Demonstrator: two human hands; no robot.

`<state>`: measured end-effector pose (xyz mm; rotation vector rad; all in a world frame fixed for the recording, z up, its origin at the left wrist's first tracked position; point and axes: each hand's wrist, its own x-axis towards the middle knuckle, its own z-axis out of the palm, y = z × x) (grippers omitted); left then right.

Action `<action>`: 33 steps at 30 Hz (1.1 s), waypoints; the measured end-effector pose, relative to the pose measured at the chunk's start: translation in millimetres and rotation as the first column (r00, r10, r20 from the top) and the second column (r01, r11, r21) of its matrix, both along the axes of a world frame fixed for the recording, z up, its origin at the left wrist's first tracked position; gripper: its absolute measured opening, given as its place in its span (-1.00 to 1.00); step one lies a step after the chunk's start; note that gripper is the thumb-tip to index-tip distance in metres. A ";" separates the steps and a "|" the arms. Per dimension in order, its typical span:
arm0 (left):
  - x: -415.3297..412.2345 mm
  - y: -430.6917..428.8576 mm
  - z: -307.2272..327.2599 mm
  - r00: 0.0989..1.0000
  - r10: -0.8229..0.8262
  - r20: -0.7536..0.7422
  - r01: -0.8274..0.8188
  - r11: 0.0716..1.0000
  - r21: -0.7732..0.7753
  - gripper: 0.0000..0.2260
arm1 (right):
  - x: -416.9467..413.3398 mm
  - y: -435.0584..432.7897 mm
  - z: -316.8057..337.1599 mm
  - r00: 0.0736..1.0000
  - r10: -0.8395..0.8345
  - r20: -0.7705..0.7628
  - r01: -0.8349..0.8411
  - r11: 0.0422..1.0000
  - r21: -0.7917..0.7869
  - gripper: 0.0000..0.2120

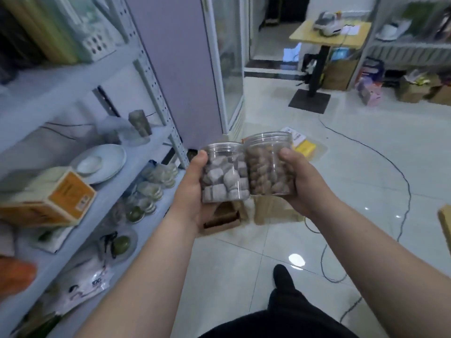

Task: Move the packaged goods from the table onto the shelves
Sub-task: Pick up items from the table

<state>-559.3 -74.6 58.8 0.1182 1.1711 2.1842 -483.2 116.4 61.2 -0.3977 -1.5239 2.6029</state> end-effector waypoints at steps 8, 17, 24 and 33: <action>-78.3 3.9 25.0 0.926 0.364 -0.100 -0.372 0.926 -0.074 -0.48 | -149.9 14.7 15.6 0.949 0.312 -0.048 -0.308 0.948 0.077 -0.40; -110.9 -5.2 54.4 0.613 0.765 -0.201 -0.789 0.607 -0.097 -0.44 | -270.1 -10.0 48.3 0.761 0.644 -0.077 -0.602 0.745 0.287 -0.35; -108.9 -58.5 75.8 0.328 0.877 -0.353 -0.943 0.325 -0.069 -0.56 | -314.9 -91.5 65.3 0.614 0.780 -0.123 -0.703 0.611 0.364 -0.34; -160.7 -141.5 103.3 0.103 0.672 -0.734 -0.972 -0.090 -0.218 -0.60 | -382.1 -189.5 96.7 0.515 0.805 -0.293 -0.522 0.566 0.638 -0.44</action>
